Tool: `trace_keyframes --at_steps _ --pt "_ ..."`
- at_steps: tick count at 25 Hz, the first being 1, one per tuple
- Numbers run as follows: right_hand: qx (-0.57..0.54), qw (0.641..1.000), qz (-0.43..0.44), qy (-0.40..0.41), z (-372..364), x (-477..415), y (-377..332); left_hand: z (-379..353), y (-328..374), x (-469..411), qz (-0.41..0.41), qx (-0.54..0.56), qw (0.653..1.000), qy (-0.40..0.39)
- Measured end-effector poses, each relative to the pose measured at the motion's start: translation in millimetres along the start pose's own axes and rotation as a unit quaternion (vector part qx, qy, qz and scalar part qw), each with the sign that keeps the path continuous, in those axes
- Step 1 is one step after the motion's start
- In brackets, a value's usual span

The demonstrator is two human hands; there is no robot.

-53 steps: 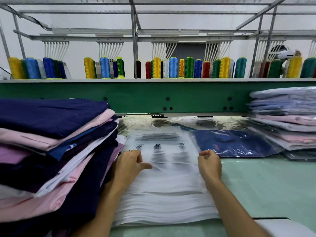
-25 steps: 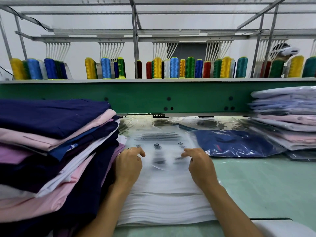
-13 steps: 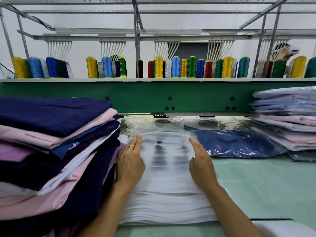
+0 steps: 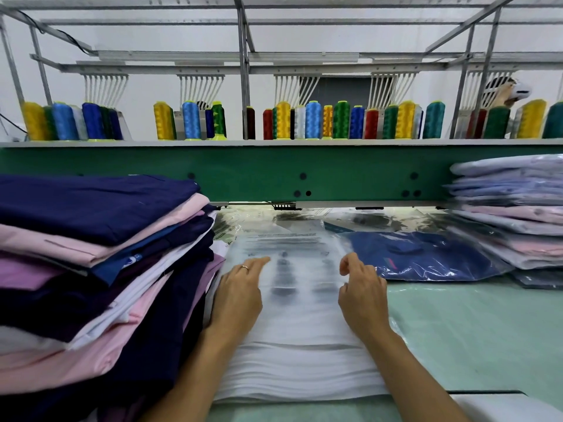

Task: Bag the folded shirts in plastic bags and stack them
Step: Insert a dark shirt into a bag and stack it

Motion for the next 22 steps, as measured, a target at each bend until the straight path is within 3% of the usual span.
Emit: trace_keyframes --at_steps 4,6,12,15,19,22 --pt "0.019 0.986 0.011 -0.168 -27 7 8 -31 -2 10 -0.007 0.011 0.986 -0.165" --pt "0.046 0.975 0.012 -0.217 -35 10 11 -37 -3 15 0.008 -0.003 0.980 -0.198" --pt "0.122 0.962 -0.001 -0.244 -37 8 8 -18 14 17 0.032 -0.025 0.981 -0.189" --pt "0.156 0.968 0.027 -0.196 -25 0 -21 9 27 10 0.060 0.012 0.983 -0.175" --pt "-0.092 0.983 0.053 -0.149 5 -21 -111 84 54 -26 0.028 -0.044 0.986 -0.157" --pt "-0.346 0.921 0.056 -0.170 24 -35 -185 157 57 -51 -0.006 -0.162 0.975 -0.151"
Point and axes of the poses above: each hand's wrist, its own x-axis away from the middle knuckle, its own z-axis out of the back of the hand, y = z × x, the point moved 7 cm from there along -x, towards the middle knuckle, and after that the axes turned 1 degree about -y, right-handed, at the moved point
